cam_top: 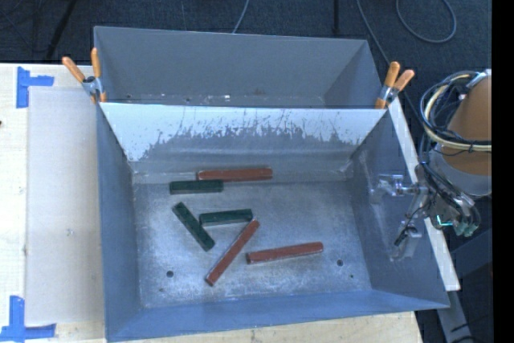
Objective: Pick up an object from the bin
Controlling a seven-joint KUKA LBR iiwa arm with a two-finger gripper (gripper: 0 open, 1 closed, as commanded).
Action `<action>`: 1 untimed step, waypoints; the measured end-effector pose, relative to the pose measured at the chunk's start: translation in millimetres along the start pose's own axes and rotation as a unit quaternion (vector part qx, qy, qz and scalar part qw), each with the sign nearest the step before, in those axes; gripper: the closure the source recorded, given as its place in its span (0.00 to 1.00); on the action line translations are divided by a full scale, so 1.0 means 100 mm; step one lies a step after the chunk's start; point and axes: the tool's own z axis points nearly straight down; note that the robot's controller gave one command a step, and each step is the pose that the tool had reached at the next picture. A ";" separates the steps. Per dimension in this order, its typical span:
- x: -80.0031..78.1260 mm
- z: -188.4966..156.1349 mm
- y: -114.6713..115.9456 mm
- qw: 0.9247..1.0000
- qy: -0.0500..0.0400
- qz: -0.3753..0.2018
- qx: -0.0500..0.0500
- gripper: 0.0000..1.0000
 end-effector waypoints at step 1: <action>0.06 1.17 0.48 1.000 0.000 0.014 -0.001 0.00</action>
Offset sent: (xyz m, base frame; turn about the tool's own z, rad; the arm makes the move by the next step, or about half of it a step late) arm -0.0042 0.0458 -0.1121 0.0292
